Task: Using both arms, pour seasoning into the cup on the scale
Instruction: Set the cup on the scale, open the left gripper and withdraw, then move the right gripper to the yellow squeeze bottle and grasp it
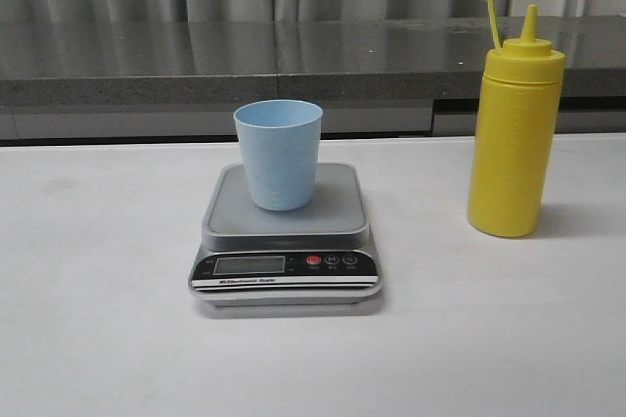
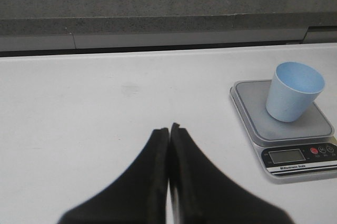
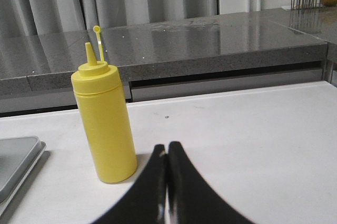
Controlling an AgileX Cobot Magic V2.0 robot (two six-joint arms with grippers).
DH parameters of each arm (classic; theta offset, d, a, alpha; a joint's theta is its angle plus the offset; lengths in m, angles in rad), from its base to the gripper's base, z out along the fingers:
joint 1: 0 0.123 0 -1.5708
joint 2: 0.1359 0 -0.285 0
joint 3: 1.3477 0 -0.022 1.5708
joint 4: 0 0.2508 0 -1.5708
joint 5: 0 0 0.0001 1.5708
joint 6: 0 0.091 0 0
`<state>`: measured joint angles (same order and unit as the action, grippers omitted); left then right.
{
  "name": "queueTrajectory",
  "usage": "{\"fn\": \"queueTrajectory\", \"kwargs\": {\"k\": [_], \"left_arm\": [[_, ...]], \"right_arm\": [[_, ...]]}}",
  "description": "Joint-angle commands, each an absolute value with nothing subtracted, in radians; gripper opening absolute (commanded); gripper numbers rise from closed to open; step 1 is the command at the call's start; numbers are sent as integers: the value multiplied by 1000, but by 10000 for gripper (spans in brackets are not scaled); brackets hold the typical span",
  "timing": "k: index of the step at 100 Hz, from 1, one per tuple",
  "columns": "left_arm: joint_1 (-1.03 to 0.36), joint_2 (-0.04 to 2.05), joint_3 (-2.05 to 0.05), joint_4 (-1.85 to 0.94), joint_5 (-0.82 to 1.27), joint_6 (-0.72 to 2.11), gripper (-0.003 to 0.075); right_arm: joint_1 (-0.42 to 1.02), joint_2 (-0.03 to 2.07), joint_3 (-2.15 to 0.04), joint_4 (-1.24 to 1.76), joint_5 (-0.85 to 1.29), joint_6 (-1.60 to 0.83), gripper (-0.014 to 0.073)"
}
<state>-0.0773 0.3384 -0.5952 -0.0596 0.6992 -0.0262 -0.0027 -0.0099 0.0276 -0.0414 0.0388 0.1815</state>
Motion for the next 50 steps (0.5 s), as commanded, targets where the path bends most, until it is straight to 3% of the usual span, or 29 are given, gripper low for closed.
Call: {"fn": "queueTrajectory", "kwargs": {"k": [1, 28, 50], "left_arm": [[-75, 284, -587, -70, 616, -35, -20], [-75, 211, -541, -69, 616, -35, -20], [-75, 211, -541, -69, 616, -35, -20]], "right_arm": [[-11, -34, 8, -44, -46, 173, -68], [-11, 7, -117, -44, 81, 191, -68], [-11, 210, -260, -43, 172, 191, -67]]}}
